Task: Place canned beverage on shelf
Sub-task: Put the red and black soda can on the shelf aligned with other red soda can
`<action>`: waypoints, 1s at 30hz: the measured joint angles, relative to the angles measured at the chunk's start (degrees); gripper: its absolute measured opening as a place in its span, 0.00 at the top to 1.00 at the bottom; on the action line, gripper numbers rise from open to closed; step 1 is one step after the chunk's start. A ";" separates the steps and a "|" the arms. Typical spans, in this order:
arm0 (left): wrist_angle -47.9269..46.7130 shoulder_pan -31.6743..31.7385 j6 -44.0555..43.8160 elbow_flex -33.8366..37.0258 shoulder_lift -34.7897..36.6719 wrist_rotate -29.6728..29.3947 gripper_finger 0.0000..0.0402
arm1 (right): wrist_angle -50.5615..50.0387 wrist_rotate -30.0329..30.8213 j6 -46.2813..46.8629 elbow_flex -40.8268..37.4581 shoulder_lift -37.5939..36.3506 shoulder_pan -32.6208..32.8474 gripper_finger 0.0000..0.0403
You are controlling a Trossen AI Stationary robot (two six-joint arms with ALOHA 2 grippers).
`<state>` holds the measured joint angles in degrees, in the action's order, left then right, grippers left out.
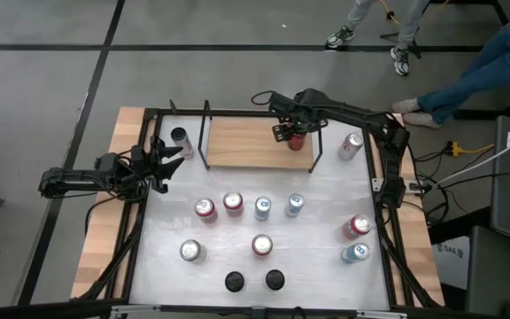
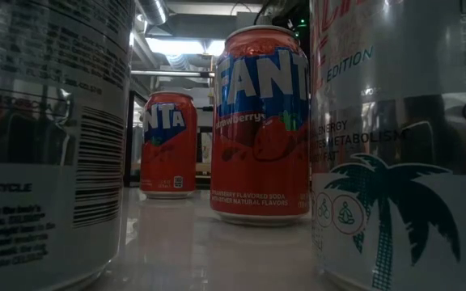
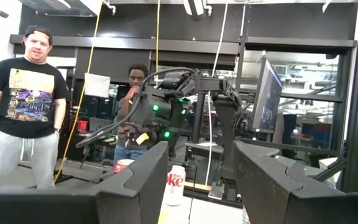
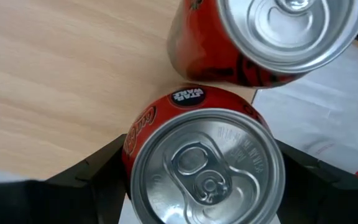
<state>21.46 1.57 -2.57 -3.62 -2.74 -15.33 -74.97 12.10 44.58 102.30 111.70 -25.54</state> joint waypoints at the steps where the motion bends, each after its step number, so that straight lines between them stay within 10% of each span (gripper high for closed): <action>1: -0.04 0.00 -0.02 0.00 0.00 0.02 0.57 | 0.00 0.38 0.03 0.00 0.00 0.00 0.26; 30: -0.01 0.00 -0.39 0.00 0.00 0.02 0.57 | 0.07 0.16 -0.37 0.00 0.00 0.00 0.16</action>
<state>21.45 1.57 -2.96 -3.62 -2.74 -15.31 -74.90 12.26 44.21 102.30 111.70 -25.54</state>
